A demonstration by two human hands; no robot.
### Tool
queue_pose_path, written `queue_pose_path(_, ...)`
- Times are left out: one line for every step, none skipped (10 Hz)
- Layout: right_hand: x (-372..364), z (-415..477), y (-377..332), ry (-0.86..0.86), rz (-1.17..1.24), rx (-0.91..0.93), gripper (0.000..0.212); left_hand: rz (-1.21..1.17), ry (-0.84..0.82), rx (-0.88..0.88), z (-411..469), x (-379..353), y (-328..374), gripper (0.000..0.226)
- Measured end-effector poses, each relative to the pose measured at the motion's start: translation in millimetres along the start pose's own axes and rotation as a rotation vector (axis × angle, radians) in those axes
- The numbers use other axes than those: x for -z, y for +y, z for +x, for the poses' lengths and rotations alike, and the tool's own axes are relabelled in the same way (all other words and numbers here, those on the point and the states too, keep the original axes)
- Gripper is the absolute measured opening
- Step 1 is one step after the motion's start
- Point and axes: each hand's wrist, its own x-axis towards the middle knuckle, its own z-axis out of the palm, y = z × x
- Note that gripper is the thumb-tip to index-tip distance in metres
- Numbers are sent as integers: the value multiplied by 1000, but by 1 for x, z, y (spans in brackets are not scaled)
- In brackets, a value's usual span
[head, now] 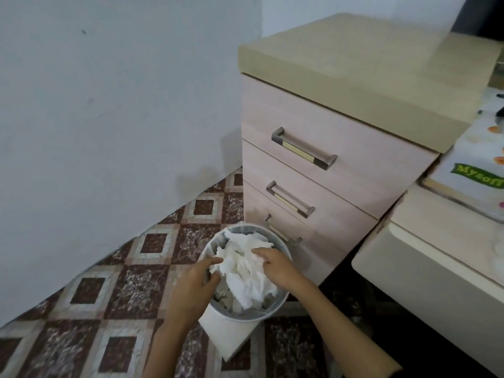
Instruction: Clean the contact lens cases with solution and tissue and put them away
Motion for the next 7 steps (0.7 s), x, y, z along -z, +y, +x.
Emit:
queue_pose_path(4,-2,2,41,12,14,53,1,-33,-8,-1,-5,-2,29)
queue_pose_path(5,-3,5,43,11,33,53,-20,-56,-4,-1,-9,-1,30)
queue_pose_path(7,-7,5,35,10,37,53,-42,-88,8,-1,-11,5,29)
queue_pose_path(11,-12,7,44,37,30,54,-31,-90,2,-2,-13,8,28)
queue_pose_path(17,-19,4,50,49,41,52,-29,-84,9,-4,-14,13,28)
queue_pose_path(21,-21,6,54,84,31,51,-36,-71,-15,-3,-15,18,29)
queue_pose_path(22,-25,8,42,89,11,51,-32,-64,-24,-4,-16,20,28)
